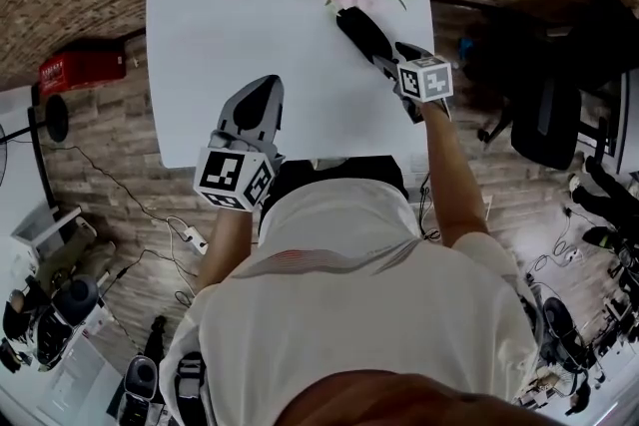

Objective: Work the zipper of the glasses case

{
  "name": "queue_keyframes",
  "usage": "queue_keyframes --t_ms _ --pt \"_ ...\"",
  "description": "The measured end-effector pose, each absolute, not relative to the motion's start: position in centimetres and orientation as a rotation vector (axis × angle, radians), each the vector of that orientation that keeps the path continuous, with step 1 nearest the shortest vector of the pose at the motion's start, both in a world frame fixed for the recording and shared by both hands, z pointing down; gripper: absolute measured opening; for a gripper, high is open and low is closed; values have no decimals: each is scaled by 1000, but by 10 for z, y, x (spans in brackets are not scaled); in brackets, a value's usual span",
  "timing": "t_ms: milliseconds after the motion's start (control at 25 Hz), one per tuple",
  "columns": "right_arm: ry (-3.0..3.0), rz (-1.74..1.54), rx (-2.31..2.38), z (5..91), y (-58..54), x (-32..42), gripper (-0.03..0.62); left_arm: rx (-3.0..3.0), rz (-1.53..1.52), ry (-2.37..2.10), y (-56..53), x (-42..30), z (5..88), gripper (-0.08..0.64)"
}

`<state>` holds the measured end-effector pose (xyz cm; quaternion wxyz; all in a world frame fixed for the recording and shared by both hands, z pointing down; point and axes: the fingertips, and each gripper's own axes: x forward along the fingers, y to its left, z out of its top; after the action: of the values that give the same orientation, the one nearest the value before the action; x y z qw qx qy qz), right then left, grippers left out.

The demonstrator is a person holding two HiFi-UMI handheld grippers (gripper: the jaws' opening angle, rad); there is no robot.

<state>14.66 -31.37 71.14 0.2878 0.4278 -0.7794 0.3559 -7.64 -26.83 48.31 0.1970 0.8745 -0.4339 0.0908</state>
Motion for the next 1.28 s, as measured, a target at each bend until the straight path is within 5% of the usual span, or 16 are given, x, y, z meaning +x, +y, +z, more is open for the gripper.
queue_keyframes --t_ms 200,560,1280 --pt "-2101 1030 1069 721 -313 138 360 2427 277 -1212 -265 -79 490 14" --pt "-2120 961 1046 721 -312 124 288 2434 273 -1210 -272 -80 489 15" --pt "-2344 932 1127 618 -280 104 284 2501 156 -1228 -268 -92 452 15"
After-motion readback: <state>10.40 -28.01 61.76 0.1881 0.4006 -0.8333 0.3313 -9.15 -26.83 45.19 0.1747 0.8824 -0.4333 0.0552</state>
